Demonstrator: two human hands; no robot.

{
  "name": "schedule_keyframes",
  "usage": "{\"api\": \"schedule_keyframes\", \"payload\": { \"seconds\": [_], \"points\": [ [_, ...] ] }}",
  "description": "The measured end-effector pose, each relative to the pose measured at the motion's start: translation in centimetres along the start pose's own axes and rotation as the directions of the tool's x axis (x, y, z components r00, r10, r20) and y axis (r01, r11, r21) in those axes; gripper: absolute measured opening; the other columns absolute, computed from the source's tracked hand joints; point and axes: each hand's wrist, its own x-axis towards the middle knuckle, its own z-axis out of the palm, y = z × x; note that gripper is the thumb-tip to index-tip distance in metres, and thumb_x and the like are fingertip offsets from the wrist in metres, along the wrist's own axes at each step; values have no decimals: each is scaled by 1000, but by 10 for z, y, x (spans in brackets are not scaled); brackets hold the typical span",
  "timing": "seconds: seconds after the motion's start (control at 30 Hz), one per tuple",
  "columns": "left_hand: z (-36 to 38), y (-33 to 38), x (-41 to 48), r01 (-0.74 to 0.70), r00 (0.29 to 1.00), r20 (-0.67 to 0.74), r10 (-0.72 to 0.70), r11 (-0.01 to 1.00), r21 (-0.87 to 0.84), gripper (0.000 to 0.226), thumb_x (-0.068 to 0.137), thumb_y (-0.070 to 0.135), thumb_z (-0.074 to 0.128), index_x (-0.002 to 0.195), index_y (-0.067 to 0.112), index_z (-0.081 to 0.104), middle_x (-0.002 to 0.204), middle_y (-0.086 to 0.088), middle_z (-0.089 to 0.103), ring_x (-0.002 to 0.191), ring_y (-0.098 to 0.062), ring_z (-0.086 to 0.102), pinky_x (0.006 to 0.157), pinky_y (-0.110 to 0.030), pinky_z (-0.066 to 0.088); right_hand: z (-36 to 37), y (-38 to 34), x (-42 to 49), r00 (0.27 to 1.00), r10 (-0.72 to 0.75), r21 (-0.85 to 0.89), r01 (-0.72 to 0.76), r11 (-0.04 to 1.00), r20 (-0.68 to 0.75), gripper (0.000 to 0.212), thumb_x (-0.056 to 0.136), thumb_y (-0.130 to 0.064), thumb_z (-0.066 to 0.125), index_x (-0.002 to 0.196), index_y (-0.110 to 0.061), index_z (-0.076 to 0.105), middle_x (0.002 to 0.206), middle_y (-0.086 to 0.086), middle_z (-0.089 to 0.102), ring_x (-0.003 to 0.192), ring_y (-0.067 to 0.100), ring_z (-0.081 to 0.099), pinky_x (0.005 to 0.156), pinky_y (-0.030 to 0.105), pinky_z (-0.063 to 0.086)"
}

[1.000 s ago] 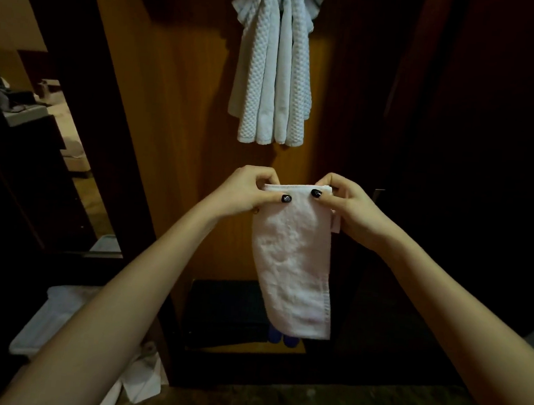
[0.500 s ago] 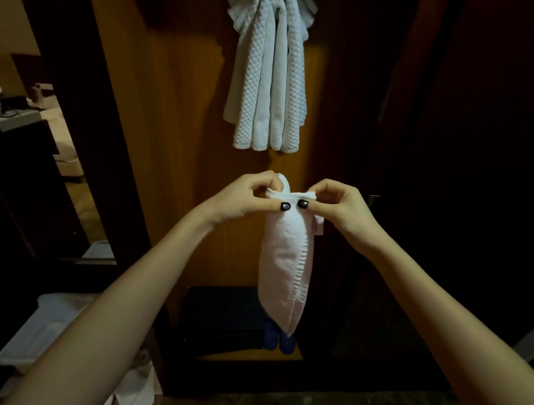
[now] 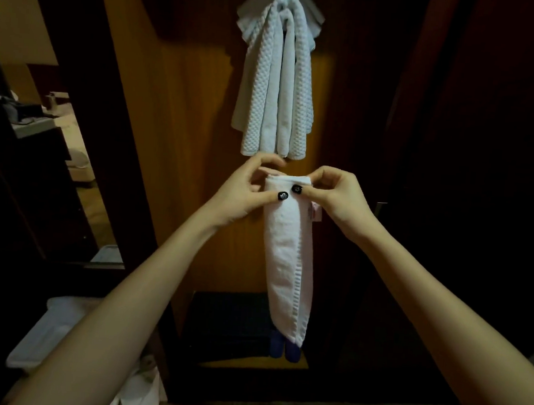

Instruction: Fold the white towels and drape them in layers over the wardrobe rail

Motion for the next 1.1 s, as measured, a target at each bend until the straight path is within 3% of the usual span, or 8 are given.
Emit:
{"api": "schedule_keyframes", "payload": {
  "seconds": [0.07, 0.13, 0.37, 0.57, 0.67, 0.8, 0.97, 1.1],
  "points": [
    [6, -3, -4, -65, 997, 33, 65, 998, -22, 43, 82, 6, 69, 118, 27, 58, 122, 11, 61, 114, -2, 57, 93, -21, 47, 1, -1, 2, 997, -28, 5, 29, 1000, -66, 19, 81, -6, 76, 76, -7, 58, 65, -2, 61, 51, 16, 54, 43, 28, 45],
    [11, -6, -6, -110, 993, 37, 111, 994, -16, 34, 85, -1, 66, 115, 16, 64, 122, 5, 65, 119, -9, 58, 99, -26, 46, 0, -1, 4, 993, -55, 12, 56, 998, -107, 21, 81, -4, 76, 78, -7, 55, 66, -1, 59, 53, 15, 53, 44, 26, 44],
    [20, -12, 14, -96, 949, -290, 122, 990, 102, 23, 83, -2, 68, 95, 18, 67, 102, 9, 67, 101, 0, 60, 92, -17, 43, -4, 16, 6, 964, -99, -59, 87, 994, -248, 7, 94, -12, 60, 89, -16, 58, 87, -1, 63, 83, 8, 60, 74, 25, 48],
    [14, -5, 36, -87, 893, -437, 105, 994, 61, 18, 87, -1, 65, 99, 12, 64, 100, 11, 62, 95, 10, 56, 86, -11, 42, 0, 62, -37, 993, 24, -203, -47, 978, -112, 17, 96, -24, 59, 79, -24, 56, 67, -15, 51, 65, -3, 45, 64, 22, 36],
    [14, -1, 46, -65, 873, -478, 96, 995, 82, 17, 88, 0, 63, 98, 14, 63, 100, 15, 61, 98, 4, 55, 85, -8, 41, 3, 72, -46, 995, 68, -320, -86, 943, -67, 30, 89, -30, 68, 73, -15, 47, 67, -7, 39, 61, 4, 34, 57, 22, 27],
    [3, -1, 55, -59, 832, -546, 101, 994, 94, 20, 86, 0, 62, 98, 16, 62, 101, 13, 61, 94, -4, 54, 84, -13, 41, -4, 76, -47, 982, 170, -420, -190, 887, -86, 42, 83, -19, 73, 63, -15, 36, 61, -3, 32, 58, 9, 28, 53, 25, 21],
    [-16, -27, 58, 57, 782, -613, -112, 992, -109, 20, 87, 3, 63, 103, 17, 62, 105, 6, 61, 105, -17, 58, 97, -41, 50, -28, 71, -48, 969, 153, -295, -206, 933, -192, 27, 89, -15, 66, 65, -22, 55, 63, -11, 51, 60, 1, 46, 56, 12, 35],
    [-14, -44, 50, 149, 772, -569, -285, 950, -273, 38, 91, 3, 62, 127, 6, 52, 107, 6, 58, 102, -13, 59, 88, -30, 54, -47, 70, -47, 975, 69, -315, -135, 940, -210, 14, 93, -19, 62, 80, -14, 61, 76, -4, 59, 71, 9, 53, 65, 29, 42]
  ]
}}
